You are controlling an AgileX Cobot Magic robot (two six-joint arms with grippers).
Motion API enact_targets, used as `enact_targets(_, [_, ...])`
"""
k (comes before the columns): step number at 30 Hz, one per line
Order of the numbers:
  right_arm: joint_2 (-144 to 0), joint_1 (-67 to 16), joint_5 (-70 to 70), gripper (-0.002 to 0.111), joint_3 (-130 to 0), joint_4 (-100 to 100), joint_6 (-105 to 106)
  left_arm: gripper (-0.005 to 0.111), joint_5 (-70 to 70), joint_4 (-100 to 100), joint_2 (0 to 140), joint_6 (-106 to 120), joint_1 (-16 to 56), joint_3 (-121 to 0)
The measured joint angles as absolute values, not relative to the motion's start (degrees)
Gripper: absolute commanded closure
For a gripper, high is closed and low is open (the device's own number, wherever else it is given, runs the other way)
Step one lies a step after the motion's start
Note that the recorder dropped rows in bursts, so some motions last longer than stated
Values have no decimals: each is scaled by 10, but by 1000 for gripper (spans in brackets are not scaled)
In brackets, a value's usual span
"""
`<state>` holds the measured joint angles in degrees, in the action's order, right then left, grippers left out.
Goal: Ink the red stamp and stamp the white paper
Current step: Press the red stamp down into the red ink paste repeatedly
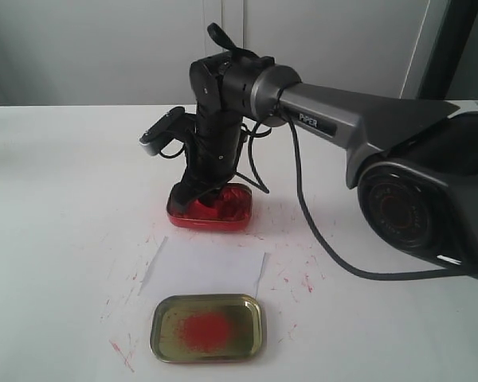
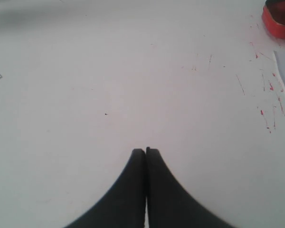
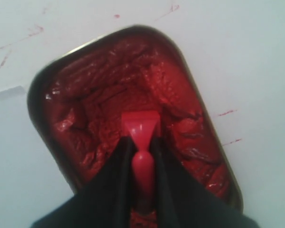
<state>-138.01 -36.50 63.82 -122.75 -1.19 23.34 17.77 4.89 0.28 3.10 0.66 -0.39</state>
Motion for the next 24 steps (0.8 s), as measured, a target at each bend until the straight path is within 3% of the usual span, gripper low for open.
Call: enact_targets(24, [-1394,-328,639,108,-1227,-117,237,107,178,49,3,31,7,-4])
